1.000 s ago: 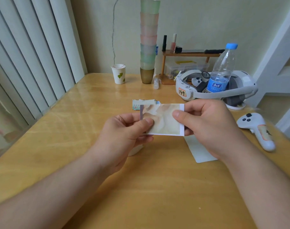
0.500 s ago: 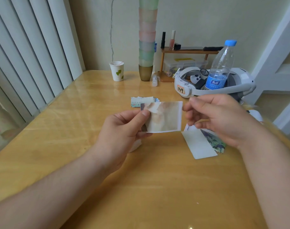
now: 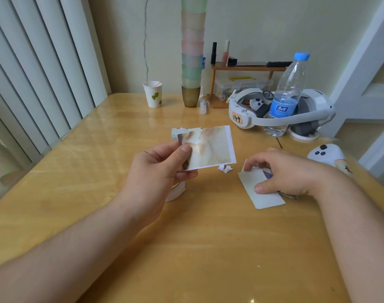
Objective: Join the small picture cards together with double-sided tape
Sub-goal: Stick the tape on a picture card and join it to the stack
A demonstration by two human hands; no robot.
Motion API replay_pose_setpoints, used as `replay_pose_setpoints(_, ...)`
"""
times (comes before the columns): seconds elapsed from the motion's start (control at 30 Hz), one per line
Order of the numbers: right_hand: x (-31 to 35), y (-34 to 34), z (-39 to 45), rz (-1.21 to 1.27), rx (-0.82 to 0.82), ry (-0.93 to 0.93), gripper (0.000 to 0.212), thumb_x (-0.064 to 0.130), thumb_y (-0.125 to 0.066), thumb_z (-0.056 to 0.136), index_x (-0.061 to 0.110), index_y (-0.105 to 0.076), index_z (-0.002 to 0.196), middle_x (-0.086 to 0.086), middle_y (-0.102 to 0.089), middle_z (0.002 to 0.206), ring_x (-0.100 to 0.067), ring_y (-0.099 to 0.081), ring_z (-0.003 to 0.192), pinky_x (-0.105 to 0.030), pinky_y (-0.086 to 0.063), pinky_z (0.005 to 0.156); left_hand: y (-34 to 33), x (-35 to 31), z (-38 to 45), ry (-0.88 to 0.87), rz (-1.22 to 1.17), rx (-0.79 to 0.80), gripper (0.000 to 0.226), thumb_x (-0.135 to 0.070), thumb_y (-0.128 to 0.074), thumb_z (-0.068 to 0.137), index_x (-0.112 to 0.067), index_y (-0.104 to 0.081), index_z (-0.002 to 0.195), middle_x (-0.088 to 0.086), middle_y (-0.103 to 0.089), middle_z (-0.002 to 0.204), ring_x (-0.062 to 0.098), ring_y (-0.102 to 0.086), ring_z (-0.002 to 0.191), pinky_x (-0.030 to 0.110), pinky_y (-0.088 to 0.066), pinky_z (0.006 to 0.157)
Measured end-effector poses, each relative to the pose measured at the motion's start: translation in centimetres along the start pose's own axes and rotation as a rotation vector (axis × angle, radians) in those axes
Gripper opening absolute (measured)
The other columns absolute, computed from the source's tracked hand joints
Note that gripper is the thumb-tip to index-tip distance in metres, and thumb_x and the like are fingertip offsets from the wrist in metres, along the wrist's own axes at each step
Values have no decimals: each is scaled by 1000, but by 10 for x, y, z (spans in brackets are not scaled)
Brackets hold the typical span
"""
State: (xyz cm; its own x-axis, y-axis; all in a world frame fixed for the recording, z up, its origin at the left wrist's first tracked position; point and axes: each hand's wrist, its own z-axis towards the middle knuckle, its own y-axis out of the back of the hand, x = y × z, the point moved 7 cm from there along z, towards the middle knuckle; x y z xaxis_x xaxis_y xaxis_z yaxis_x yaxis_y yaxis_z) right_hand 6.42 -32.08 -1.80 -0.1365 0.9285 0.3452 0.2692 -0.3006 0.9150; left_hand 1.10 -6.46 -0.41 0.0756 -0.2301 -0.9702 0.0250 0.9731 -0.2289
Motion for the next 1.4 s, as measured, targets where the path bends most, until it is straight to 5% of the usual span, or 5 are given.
replay_pose_setpoints(0.27, 2, 11, -6, 73, -86, 2, 23, 20, -85, 81, 31, -66, 87, 10, -69, 88, -11, -64, 78, -30, -48, 66, 1, 5, 1, 28, -48, -13, 21, -12, -61, 103, -13, -81, 99, -6, -59, 57, 9, -62, 62, 25, -63, 75)
replay_pose_setpoints(0.63, 38, 36, -25, 1296, 70, 413, 56, 36, -99, 55, 18, -78, 104, -10, -74, 100, -21, -72, 90, -37, -59, 77, 8, 2, 6, -14, -46, -55, 14, -11, -64, 101, -7, -77, 106, -9, -65, 61, 8, -64, 60, 24, -62, 71)
replay_pose_setpoints(1.03, 52, 30, -21, 1411, -190, 290, 21, 17, -78, 79, 17, -79, 100, -8, -76, 109, -21, -65, 97, -35, -40, 77, 13, -6, 4, -121, 38, -95, 11, -8, -66, 100, -14, -66, 91, 3, -56, 69, 10, -62, 57, 34, -64, 75)
replay_pose_setpoints(1.2, 62, 21, -20, 1204, -201, 352, 63, 52, -98, 48, 21, -80, 101, -7, -76, 100, -20, -60, 88, -30, -44, 74, 12, -9, 3, -143, 86, -84, 9, -8, -67, 100, -12, -69, 92, 11, -61, 79, 13, -67, 65, 30, -63, 71)
replay_pose_setpoints(1.4, 70, 11, -19, 1246, -229, 288, 67, 31, -101, 49, -1, -72, 100, -17, -74, 97, -28, -68, 92, -44, -52, 98, 11, -10, 1, -164, 145, -71, 7, -14, -72, 97, -19, -76, 96, 8, -70, 81, 21, -74, 78, 25, -61, 70)
